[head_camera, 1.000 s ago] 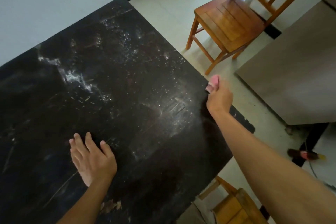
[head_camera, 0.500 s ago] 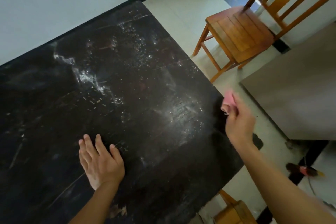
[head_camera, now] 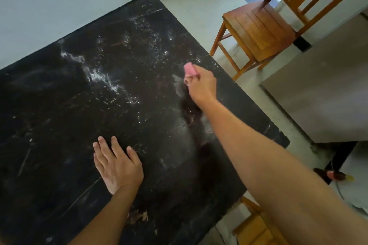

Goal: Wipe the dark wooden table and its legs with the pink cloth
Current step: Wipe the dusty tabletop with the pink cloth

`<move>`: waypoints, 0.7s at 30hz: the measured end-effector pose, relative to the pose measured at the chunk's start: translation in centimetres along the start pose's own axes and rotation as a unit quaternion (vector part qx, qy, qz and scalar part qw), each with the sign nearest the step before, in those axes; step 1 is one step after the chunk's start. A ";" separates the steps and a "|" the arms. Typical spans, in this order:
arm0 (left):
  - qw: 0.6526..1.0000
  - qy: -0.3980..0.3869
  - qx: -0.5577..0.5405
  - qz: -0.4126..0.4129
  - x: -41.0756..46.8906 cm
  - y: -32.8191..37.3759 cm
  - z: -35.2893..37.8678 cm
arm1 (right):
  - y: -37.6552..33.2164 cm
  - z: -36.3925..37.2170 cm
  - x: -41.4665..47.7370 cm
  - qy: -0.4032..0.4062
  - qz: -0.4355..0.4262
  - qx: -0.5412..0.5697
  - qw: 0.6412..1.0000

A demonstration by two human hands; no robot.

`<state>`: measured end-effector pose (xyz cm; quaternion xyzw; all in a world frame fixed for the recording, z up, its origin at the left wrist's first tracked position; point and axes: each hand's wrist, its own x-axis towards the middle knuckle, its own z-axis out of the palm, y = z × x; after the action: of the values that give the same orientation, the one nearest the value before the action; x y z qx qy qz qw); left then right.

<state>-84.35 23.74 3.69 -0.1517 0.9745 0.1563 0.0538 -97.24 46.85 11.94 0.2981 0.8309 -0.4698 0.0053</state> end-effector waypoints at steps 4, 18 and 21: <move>1.000 -0.004 0.002 0.007 -0.2 0.0 0.0 | 6.6 -5.4 -1.3 0.140 0.010 -0.149 0.979; 0.999 -0.016 0.030 0.009 0.2 -0.1 0.0 | 3.9 -3.6 -0.7 0.026 -0.057 -0.027 0.998; 0.999 -0.032 0.032 0.002 0.3 0.1 -0.1 | 9.3 -7.5 -7.0 0.141 0.019 -0.100 0.985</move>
<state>-84.69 23.68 3.78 -0.1429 0.9770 0.1304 0.0893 -84.77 52.80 10.89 0.3749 0.8604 -0.3371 -0.0737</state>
